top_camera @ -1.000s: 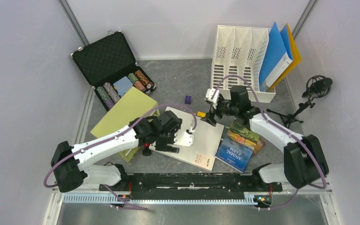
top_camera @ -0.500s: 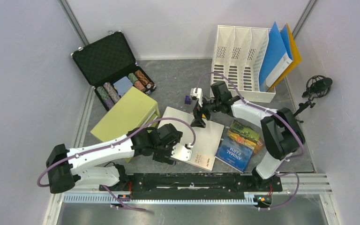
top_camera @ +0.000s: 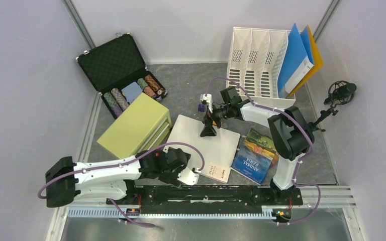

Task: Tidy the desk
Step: Pick up the folder from the corner of the board.

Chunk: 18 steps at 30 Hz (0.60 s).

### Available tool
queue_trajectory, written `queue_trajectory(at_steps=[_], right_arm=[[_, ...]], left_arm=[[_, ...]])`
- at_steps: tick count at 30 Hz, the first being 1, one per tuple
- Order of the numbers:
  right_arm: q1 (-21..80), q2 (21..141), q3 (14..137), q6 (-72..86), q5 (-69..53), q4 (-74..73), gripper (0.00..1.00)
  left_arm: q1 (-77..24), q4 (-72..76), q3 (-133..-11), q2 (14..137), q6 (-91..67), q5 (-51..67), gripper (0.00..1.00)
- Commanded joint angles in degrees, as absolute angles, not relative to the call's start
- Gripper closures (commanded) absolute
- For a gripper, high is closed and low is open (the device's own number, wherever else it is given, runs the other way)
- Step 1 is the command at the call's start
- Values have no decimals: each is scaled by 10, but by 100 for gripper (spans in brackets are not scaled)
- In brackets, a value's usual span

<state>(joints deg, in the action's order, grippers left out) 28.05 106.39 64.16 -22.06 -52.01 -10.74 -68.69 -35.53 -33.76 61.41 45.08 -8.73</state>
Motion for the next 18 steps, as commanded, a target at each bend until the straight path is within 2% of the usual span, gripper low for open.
queue_trajectory(at_steps=[1,18], right_arm=[[287,1085,665,-213,-532,-126,3],[297,1108,664,-226,-533,-142,6]], left_arm=[[-695,-255,-296,597,488,-139,0],[-713,-60,-177,563,609,-220,1]])
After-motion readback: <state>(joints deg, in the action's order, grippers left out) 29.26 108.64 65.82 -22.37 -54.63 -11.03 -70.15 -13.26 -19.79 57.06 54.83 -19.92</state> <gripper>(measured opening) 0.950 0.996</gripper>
